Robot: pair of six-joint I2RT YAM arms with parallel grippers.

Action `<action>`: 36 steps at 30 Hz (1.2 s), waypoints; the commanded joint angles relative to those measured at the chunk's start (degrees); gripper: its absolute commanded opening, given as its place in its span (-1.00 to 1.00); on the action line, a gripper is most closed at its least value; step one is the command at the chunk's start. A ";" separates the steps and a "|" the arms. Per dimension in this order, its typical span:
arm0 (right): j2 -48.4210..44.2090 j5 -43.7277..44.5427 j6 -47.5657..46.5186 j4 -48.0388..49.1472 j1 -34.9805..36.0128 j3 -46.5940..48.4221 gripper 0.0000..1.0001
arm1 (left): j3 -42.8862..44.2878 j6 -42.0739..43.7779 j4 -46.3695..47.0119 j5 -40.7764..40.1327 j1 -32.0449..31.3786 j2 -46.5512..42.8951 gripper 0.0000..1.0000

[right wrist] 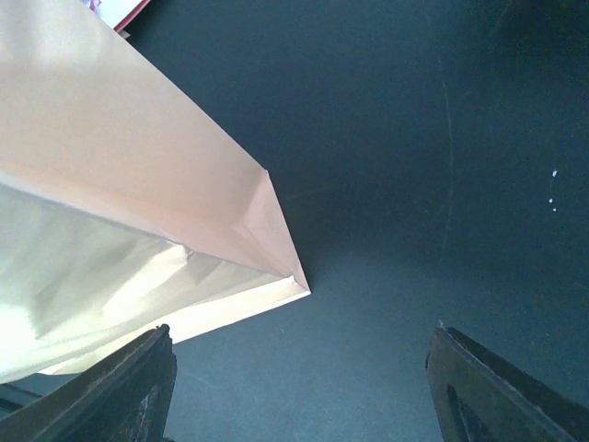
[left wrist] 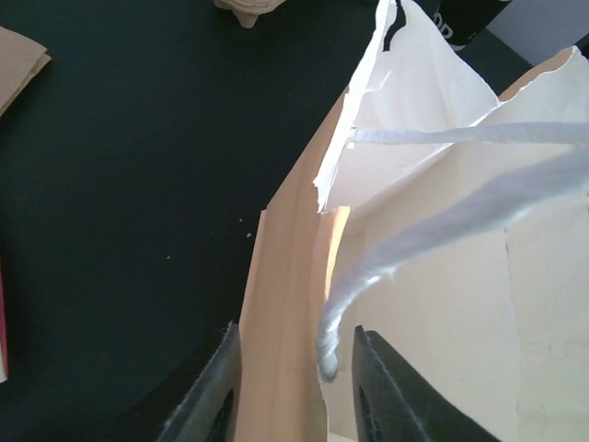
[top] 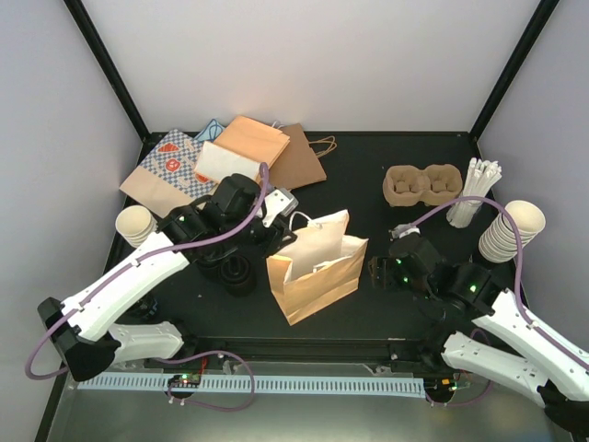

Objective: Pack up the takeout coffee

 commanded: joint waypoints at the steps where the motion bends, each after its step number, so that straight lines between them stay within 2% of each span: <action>1: -0.49 0.03 0.78 2.48 -0.25 -0.63 0.54 | 3.38 0.29 -0.92 -2.87 -0.40 1.05 -0.36; 5: -0.58 0.97 2.30 2.62 -0.23 -1.53 0.54 | 4.51 -2.02 -0.45 -4.44 -0.40 1.72 -0.56; 10: -1.70 3.72 4.96 2.77 -0.23 -2.75 0.54 | 4.20 -6.30 3.22 -3.95 -0.40 2.39 -0.95; 17: -2.95 11.40 8.24 -1.74 -0.27 -1.33 0.53 | 6.48 -10.17 4.71 -6.99 -0.40 4.39 -0.97; 25: -4.43 14.11 8.92 -2.20 -0.22 -1.01 0.52 | 6.93 -16.27 10.19 -9.97 0.49 5.49 -0.97; 30: -4.32 14.77 9.16 -2.28 -0.26 -1.02 0.51 | 6.83 -21.96 15.16 -10.88 1.77 9.32 -0.97; 36: -4.89 14.72 9.08 -2.20 -0.21 -1.06 0.51 | 5.47 -28.65 22.40 -6.34 4.91 12.11 -0.97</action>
